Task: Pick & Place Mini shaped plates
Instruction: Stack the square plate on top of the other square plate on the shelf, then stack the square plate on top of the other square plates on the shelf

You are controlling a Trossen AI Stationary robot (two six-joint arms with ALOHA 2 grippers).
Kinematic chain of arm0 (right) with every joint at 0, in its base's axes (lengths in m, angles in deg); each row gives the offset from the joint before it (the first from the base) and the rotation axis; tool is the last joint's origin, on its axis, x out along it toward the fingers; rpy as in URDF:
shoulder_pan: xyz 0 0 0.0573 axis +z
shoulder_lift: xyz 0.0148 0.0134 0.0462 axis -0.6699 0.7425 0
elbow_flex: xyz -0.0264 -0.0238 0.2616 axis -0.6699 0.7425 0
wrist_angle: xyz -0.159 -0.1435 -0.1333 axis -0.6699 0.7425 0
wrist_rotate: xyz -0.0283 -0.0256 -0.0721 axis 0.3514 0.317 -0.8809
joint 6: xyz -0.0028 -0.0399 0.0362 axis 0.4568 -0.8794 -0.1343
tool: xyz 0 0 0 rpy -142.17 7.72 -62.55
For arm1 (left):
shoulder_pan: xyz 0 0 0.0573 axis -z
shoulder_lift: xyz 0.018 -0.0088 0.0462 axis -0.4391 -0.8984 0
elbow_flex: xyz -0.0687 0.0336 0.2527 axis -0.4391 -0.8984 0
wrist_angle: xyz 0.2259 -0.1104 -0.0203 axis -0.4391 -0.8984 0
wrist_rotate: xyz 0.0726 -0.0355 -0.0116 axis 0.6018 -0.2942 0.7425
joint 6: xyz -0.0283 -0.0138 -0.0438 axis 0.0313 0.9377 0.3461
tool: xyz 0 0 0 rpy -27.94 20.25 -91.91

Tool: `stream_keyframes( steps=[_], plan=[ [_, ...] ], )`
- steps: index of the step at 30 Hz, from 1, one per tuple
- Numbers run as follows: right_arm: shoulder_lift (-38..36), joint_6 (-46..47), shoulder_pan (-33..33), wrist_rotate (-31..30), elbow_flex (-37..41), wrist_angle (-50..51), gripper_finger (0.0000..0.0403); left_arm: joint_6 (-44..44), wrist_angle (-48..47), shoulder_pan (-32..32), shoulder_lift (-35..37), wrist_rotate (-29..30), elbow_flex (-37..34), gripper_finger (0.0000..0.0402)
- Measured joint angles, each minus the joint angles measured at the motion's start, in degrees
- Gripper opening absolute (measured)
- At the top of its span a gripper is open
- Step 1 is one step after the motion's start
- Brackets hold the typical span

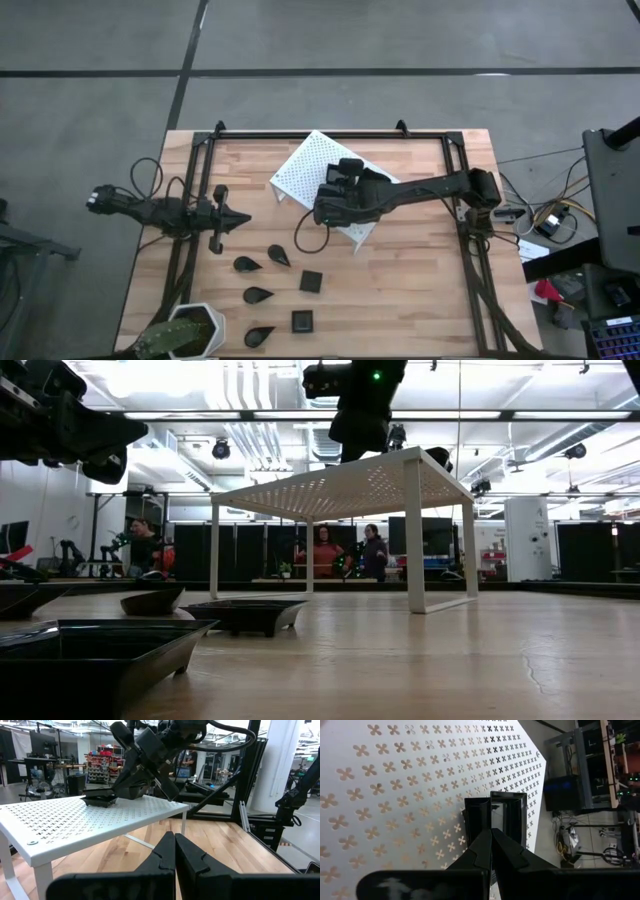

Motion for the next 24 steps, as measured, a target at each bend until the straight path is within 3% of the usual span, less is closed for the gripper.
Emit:
stream_keyframes(
  steps=[6,16,24],
  plan=[
    [0.0,-0.2,0.0,0.2,0.0,0.0,0.0015,0.0,0.02,0.0,0.0,0.02,0.0,0.0],
    [0.0,-0.24,0.64,0.15,-0.05,0.0,0.0105,0.0,0.02,-0.04,0.0,0.0,0.0,0.0],
    [-0.13,-0.02,5.46,0.48,-3.04,-0.08,0.0128,-0.01,0.0,-0.03,0.0,0.01,0.0,0.0]
  ],
)
